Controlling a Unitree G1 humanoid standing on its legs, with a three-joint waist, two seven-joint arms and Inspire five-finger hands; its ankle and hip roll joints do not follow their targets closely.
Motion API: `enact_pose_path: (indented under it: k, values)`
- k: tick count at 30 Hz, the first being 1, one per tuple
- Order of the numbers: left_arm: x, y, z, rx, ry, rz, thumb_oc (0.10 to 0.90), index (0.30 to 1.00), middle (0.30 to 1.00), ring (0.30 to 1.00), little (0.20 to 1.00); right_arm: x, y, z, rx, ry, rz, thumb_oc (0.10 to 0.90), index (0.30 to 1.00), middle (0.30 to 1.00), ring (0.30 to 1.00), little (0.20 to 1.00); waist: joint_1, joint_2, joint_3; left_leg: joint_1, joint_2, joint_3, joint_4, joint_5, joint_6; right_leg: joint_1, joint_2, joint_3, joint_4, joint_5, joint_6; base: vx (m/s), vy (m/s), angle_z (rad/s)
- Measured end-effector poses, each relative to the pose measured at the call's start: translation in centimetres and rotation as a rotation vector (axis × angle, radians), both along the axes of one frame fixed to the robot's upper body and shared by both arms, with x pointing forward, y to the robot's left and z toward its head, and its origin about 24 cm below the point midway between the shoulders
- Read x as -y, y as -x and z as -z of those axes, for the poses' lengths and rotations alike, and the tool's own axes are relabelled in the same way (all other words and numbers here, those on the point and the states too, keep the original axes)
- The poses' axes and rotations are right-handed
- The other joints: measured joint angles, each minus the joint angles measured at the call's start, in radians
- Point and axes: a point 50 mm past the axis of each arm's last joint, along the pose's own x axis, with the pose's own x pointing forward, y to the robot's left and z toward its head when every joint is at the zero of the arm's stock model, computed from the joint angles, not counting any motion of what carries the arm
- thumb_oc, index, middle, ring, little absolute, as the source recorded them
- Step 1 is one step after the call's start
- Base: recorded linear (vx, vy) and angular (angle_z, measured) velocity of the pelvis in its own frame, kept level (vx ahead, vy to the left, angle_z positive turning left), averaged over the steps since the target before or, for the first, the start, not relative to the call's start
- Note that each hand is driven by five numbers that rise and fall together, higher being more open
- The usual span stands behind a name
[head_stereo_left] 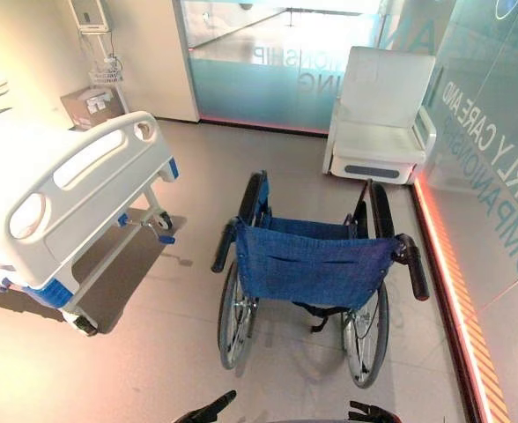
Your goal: Push the wheelchair next to the bed
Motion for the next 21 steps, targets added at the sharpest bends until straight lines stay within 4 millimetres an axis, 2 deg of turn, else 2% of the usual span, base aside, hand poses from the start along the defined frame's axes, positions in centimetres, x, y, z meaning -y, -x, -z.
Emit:
enact_pose_path:
  k: [8, 16, 19, 21]
  values:
    - [0.1, -0.1, 0.0, 0.007, 0.012, -0.006, 0.8, 0.9, 0.9, 0.9, 0.9, 0.0, 0.0, 0.0, -0.001, 0.0, 0.0, 0.8, 0.9, 0.9, 0.9, 0.9, 0.0, -0.002, 0.0, -0.002, 0.003, 0.007, 0.0, -0.004, -0.005, -0.003, -0.002, -0.001, 0.0, 0.001, -0.003, 0.0, -0.006, -0.04]
    - [-0.3, -0.1, -0.1, 0.011, -0.002, -0.055, 0.8, 0.9, 0.9, 0.9, 0.9, 0.1, 0.1, 0.0, -0.005, -0.001, 0.011, 0.8, 0.9, 0.9, 0.9, 0.9, 0.001, -0.017, 0.0, 0.0, 0.003, 0.01, 0.0, -0.001, -0.001, -0.004, -0.001, -0.002, 0.0, 0.002, -0.001, 0.0, 0.0, 0.0]
    - [-0.8, 0.0, -0.2, 0.012, -0.007, -0.115, 0.8, 0.9, 0.9, 0.9, 0.9, 0.7, 0.5, 0.0, -0.016, 0.005, 0.08, 0.8, 0.9, 0.9, 0.9, 0.9, 0.0, -0.018, 0.0, -0.001, 0.003, 0.012, 0.0, -0.002, -0.002, -0.007, -0.002, -0.001, 0.0, 0.002, -0.001, 0.0, 0.0, 0.0]
    - [-1.7, 0.1, -0.3, 0.01, -0.01, -0.188, 0.8, 0.9, 0.9, 0.9, 0.9, 1.8, 0.8, -0.1, -0.026, 0.033, 0.129, 0.8, 0.9, 0.9, 0.9, 0.9, -0.001, -0.018, 0.0, -0.006, 0.003, 0.015, 0.0, -0.004, -0.006, -0.014, -0.002, -0.001, 0.001, 0.003, -0.001, -0.03, 0.007, -0.04]
